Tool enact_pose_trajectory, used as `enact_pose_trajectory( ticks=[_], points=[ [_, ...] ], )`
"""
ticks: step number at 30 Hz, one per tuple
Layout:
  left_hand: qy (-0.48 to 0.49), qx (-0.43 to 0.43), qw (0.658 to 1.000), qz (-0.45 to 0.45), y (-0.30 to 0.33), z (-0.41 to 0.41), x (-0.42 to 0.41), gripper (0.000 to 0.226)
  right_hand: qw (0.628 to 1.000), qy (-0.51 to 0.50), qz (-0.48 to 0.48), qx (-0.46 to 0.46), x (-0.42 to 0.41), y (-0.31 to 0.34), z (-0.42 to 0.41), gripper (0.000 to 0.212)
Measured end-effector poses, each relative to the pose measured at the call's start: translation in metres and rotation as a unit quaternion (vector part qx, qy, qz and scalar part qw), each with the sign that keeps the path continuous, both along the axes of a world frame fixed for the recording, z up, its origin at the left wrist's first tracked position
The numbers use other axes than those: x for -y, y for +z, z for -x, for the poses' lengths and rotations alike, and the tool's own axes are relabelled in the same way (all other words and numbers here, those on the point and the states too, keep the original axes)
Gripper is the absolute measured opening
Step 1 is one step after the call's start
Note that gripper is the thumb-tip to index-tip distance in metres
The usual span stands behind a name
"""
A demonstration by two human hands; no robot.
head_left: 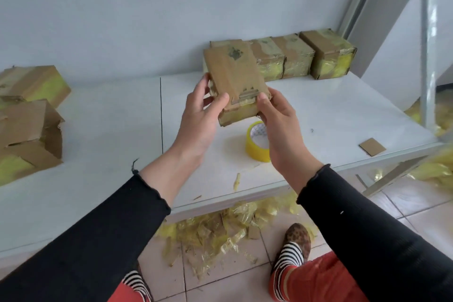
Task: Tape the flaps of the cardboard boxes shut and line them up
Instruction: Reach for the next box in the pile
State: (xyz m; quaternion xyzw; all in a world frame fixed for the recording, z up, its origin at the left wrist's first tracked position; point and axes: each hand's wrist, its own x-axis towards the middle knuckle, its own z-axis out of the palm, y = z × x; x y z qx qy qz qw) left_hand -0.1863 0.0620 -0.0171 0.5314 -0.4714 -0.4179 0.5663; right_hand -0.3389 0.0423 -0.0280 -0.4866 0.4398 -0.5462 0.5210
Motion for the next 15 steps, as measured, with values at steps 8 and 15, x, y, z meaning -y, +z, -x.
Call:
enact_pose_trajectory(
  ticks=[8,15],
  points=[
    [-0.102,0.007,0.992,-0.077,0.009,0.121,0.116,0.038,0.993,-0.113,-0.021,-0.017,0.081,0.013,0.126,0.017],
    [-0.178,-0.033,0.972,-0.153,-0.028,0.21,0.187,0.044,0.969,-0.224,-0.085,-0.066,0.145,-0.017,0.207,0.009]
  ],
)
